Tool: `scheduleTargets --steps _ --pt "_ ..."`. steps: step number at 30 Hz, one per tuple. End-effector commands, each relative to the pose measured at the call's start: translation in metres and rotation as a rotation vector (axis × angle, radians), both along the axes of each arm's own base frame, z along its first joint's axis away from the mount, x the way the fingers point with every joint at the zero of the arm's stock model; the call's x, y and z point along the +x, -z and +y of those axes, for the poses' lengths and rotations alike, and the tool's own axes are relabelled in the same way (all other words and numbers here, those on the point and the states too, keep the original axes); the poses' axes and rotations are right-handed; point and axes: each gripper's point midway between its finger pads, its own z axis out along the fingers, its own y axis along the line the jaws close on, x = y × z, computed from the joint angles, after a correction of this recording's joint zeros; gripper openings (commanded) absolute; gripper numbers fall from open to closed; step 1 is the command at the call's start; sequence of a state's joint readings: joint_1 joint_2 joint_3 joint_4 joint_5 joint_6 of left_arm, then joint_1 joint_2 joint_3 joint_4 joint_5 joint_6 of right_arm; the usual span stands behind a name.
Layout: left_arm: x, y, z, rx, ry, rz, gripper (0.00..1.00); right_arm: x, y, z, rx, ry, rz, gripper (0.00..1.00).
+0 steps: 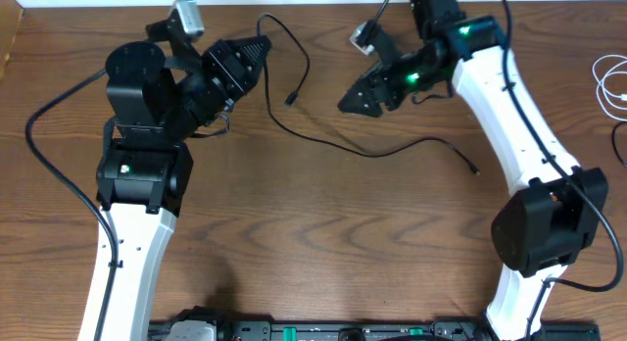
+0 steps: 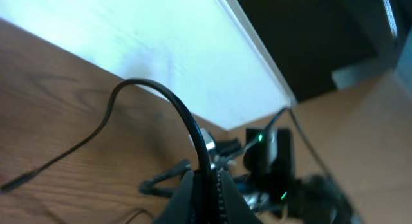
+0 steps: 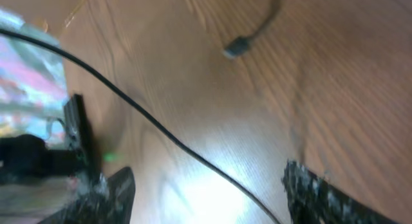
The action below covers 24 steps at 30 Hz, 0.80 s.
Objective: Untangle cables
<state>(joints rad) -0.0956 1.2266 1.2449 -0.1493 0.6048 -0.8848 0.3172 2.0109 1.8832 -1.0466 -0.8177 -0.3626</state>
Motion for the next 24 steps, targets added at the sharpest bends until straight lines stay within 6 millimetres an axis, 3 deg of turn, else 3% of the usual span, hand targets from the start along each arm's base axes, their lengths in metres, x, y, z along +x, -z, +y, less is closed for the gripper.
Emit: scheduleTargets --steps 1,8,14,24 --pt "0.005 -0.011 0.008 -0.151 -0.091 0.082 0.08 -0.019 0.027 0.022 0.001 -0.093 -0.006 0.68" --pt "0.006 -0.011 0.01 -0.218 -0.116 0.13 0.07 -0.045 0.055 0.06 0.116 -0.209 -0.031 0.68" --pt "0.005 -0.011 0.01 -0.213 -0.115 0.128 0.08 -0.065 0.07 0.073 0.127 -0.255 -0.013 0.65" --pt "0.004 -0.004 0.01 -0.209 -0.118 0.158 0.08 -0.075 0.057 0.089 0.206 -0.294 0.007 0.5"
